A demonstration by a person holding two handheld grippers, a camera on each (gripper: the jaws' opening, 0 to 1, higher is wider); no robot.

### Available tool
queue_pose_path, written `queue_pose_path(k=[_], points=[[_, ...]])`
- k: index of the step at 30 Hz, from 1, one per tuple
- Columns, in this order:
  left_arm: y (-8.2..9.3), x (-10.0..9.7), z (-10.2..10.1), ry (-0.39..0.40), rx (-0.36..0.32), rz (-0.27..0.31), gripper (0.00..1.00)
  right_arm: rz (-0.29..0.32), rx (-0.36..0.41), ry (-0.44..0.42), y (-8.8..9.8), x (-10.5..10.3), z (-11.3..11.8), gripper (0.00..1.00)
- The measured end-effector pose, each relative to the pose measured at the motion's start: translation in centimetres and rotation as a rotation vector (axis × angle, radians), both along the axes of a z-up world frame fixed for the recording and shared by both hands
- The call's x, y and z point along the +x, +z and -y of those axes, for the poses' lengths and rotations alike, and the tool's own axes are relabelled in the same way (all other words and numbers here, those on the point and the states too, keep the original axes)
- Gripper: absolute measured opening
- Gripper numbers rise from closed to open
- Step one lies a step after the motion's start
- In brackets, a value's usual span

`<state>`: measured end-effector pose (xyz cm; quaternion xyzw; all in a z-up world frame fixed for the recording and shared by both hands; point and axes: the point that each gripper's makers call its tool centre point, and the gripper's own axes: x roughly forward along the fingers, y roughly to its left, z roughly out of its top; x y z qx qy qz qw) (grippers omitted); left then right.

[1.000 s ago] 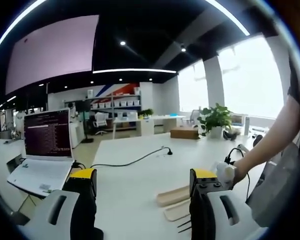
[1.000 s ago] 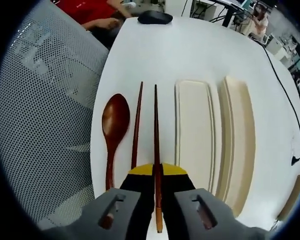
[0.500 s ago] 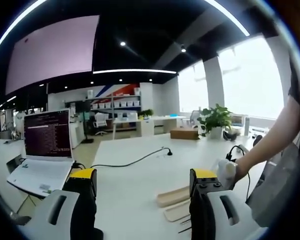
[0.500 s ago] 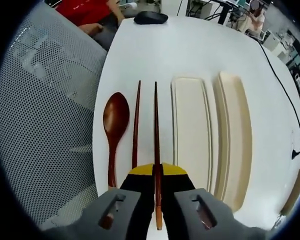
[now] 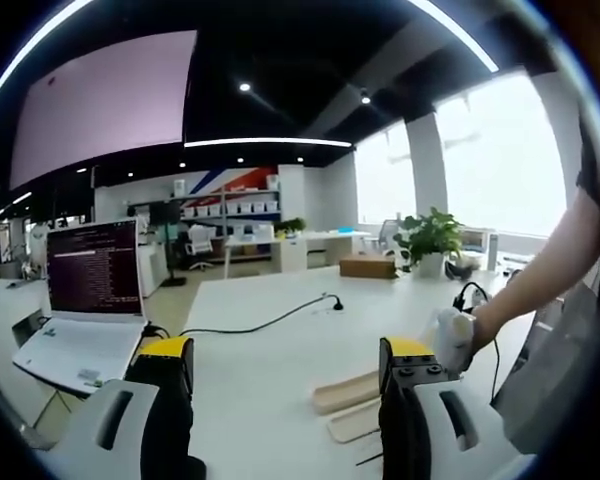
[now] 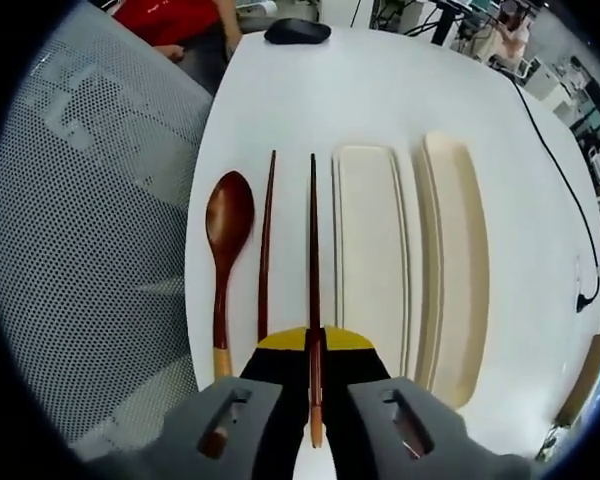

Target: Arrange the utensils inside the cutlery case until each visible utensil rests in its matching compartment.

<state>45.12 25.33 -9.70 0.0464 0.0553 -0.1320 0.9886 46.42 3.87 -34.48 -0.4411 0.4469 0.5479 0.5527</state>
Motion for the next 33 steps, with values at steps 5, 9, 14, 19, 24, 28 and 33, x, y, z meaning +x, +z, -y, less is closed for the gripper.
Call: queue_pose_path(k=[5,9,14,19,24,28,33], points=[[0.0,0.0,0.0,0.001,-0.003,-0.001,0.78,0.001,-0.007,-0.009,0.2,0.4,0.4,0.00],[0.0,0.1,0.0,-0.002,-0.004,-0.001,0.78,0.003,-0.011,-0.027,0.4,0.9,1.0,0.00],[0.0,0.1,0.1,-0.004,-0.003,-0.002,0.78,0.003,-0.017,-0.045,1.0,1.1,1.8,0.00],[0.0,0.1,0.1,-0.004,-0.002,0.000,0.78,0.013,-0.028,-0.050,1.1,1.6,2.3,0.00],[0.1,0.1,0.1,-0.001,-0.001,0.001,0.78,0.023,-0.031,-0.050,1.4,1.9,2.4,0.00],[0.1,0.0,0.0,-0.001,-0.001,0.004,0.78,0.033,-0.041,-0.051,2.0,2.3,2.8,0.00],[0.2,0.0,0.0,0.001,-0.009,0.008,0.78,0.050,-0.056,-0.054,2.7,3.0,3.5,0.00]])
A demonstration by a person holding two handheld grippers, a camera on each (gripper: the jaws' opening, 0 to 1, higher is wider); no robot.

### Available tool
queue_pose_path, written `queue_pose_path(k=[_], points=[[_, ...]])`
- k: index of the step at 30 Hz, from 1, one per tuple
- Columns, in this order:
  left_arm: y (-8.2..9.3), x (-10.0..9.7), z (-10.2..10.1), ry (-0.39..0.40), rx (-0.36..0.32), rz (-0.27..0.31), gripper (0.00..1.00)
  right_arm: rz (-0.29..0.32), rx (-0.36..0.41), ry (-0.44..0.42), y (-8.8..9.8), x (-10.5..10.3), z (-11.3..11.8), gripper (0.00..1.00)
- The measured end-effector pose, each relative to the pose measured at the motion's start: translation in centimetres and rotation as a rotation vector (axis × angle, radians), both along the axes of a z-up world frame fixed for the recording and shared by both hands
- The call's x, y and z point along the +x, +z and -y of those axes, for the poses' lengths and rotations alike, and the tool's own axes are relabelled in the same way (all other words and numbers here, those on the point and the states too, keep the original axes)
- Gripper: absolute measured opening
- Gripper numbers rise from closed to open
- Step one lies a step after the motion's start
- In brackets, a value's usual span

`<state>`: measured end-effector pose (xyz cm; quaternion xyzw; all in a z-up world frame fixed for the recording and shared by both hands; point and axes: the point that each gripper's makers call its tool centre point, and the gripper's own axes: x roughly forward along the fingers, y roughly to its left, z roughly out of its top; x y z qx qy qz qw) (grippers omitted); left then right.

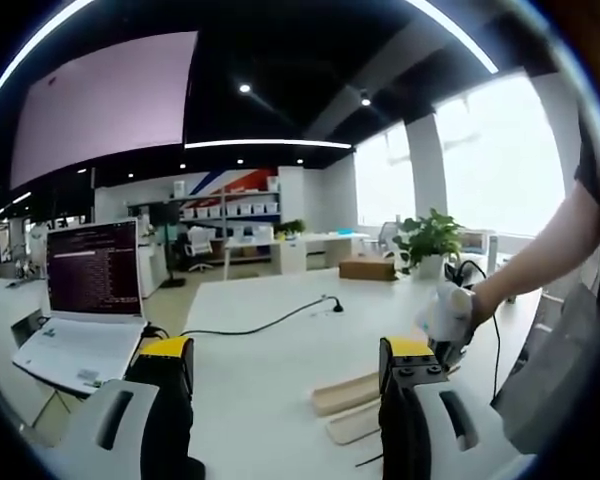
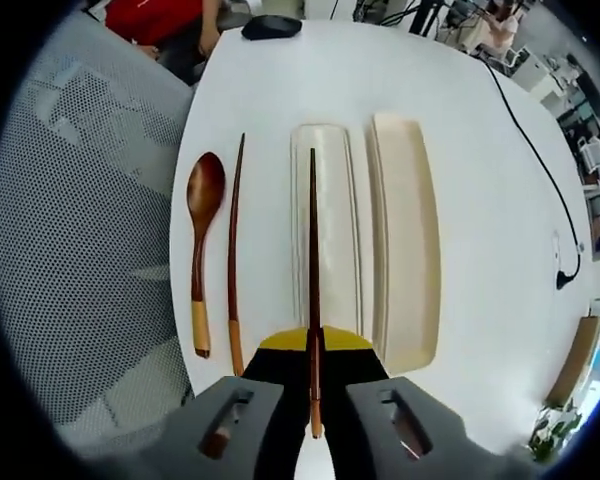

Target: Arrange the utensils inside the cutlery case until each visible utensil rests in its matching compartment.

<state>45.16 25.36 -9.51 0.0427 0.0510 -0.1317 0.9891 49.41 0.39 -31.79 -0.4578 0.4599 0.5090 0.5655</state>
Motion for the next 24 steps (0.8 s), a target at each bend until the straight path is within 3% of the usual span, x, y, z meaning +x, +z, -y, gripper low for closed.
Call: queue_pose_path(k=[9,24], points=[[0.1,-0.1,0.0,0.001,-0.005,0.006,0.78,0.040,-0.003,0.009,1.6,1.8,-0.2,0.00],[-0.1,0.0,0.1,-0.006,0.019,0.000,0.78,0.079,0.019,0.055,2.8,4.3,-3.9,0.00]])
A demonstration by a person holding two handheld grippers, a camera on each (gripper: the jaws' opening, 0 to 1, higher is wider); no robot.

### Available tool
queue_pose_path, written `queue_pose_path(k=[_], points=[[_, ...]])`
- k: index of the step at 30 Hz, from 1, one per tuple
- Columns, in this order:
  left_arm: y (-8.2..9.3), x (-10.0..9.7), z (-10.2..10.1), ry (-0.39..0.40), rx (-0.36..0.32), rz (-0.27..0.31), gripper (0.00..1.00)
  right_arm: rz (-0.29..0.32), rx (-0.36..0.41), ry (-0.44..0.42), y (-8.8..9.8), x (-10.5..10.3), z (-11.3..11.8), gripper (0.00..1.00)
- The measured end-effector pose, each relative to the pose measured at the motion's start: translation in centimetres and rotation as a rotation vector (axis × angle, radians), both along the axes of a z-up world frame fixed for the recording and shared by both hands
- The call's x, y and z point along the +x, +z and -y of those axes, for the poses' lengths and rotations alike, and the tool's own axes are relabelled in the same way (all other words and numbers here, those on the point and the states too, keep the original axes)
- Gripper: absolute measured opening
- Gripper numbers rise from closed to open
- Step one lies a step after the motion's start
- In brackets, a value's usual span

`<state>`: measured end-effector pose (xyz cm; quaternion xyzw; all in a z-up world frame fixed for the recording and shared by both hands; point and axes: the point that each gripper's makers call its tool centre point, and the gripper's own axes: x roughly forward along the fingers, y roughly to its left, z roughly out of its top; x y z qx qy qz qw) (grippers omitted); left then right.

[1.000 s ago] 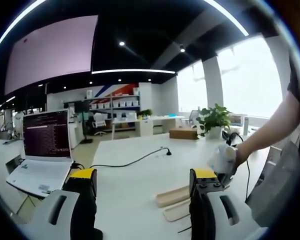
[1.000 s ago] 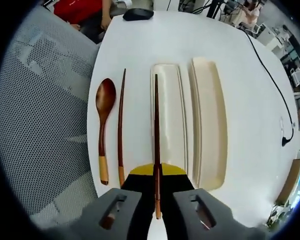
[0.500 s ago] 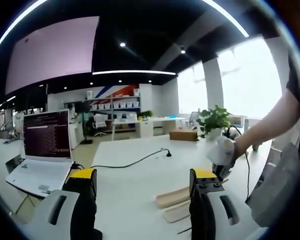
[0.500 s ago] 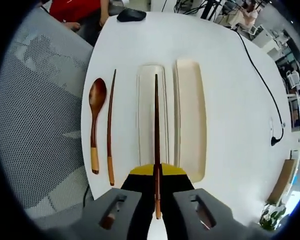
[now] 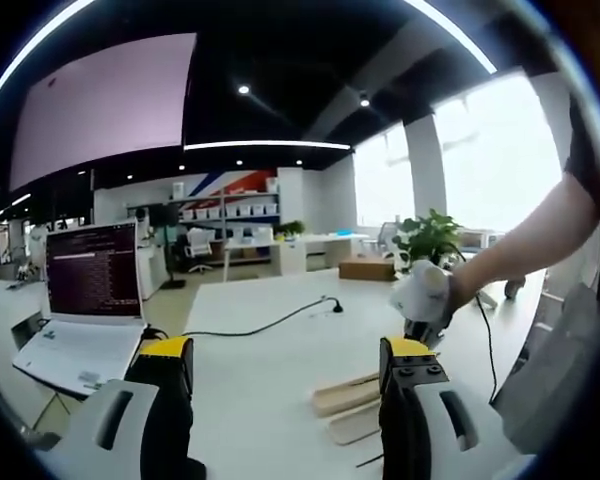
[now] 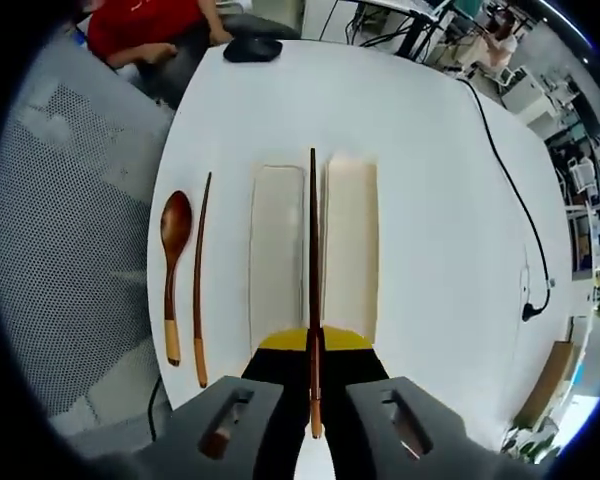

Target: Arrange the utensils inside the cutlery case until each visible utensil rests in its matching compartment.

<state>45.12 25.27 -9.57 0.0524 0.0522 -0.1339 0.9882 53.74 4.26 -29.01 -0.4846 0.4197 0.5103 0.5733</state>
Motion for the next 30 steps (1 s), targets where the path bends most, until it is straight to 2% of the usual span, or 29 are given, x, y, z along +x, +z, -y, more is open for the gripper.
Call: queue_pose_path(k=[4,9,14,18,22,30], points=[[0.0,0.0,-0.3,0.013,-0.015,-0.002,0.78,0.000,0.011,0.004,0.0,0.7,-1.0,0.00],[-0.2,0.1,0.0,0.000,0.009,-0.011,0.78,-0.004,0.023,0.012,-0.1,1.3,-2.1,0.00],[-0.5,0.1,-0.2,0.001,0.028,-0.021,0.78,0.012,-0.002,0.049,-0.7,2.0,-2.7,0.00],[-0.8,0.2,-0.3,0.002,0.028,-0.034,0.78,-0.015,0.018,0.007,-1.4,2.7,-3.5,0.00],[-1.0,0.3,-0.2,-0.001,0.048,-0.045,0.78,-0.019,0.030,0.010,-1.8,3.0,-4.2,0.00],[-1.3,0.4,-0.3,0.004,0.051,-0.056,0.78,-0.023,-0.005,0.023,-3.3,3.5,-3.3,0.00]])
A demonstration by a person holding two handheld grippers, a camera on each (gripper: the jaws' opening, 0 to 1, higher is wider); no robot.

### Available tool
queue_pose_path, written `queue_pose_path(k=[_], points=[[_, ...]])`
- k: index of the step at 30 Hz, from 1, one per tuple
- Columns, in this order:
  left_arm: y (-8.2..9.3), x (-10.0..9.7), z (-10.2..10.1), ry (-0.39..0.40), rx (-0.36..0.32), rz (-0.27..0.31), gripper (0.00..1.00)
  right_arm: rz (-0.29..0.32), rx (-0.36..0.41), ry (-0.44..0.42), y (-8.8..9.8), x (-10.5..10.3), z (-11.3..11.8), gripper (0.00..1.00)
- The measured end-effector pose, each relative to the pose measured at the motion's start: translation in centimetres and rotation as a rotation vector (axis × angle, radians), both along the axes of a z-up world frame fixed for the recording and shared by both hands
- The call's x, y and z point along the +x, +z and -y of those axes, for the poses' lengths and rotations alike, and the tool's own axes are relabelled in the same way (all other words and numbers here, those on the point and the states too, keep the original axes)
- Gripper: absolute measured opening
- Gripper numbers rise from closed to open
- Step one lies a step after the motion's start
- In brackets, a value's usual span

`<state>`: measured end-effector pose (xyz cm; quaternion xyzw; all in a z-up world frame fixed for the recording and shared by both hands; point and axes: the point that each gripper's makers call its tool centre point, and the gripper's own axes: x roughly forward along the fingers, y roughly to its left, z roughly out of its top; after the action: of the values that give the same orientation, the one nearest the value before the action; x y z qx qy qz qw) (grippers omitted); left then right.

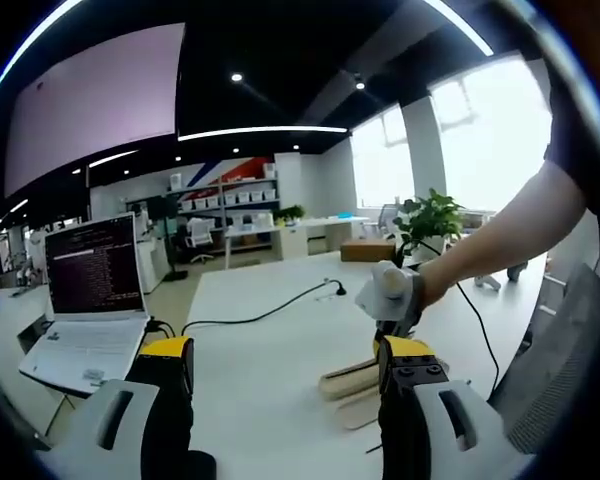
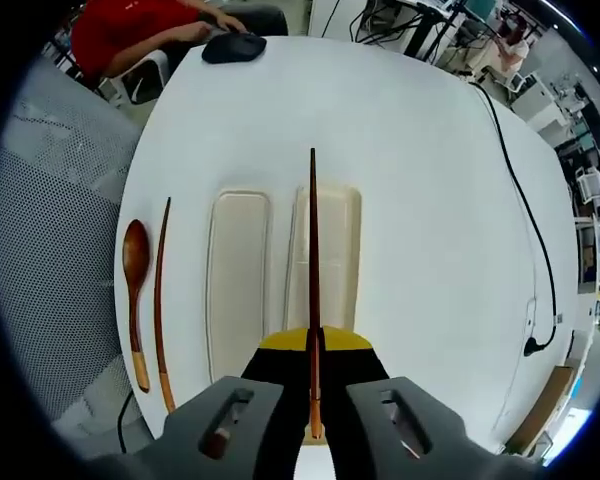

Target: Arrange the utensils inside the cutlery case until each visible utensil rests in its matching compartment.

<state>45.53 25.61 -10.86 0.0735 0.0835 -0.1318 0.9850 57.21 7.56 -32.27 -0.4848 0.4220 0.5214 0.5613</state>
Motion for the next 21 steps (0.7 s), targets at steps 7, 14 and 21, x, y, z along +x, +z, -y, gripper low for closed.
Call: queue_pose_path(k=[7,14,21], points=[[-0.3,0.1,0.1,-0.004,0.011,-0.012,0.78,-0.032,0.005,-0.016,-1.0,0.6,0.2,0.00],[-0.2,0.0,-0.3,0.011,0.005,-0.005,0.77,-0.034,-0.007,-0.012,-1.8,1.1,0.5,0.00],[-0.5,0.1,-0.1,0.007,0.021,-0.021,0.77,-0.042,0.003,-0.020,-2.2,0.9,0.3,0.00]])
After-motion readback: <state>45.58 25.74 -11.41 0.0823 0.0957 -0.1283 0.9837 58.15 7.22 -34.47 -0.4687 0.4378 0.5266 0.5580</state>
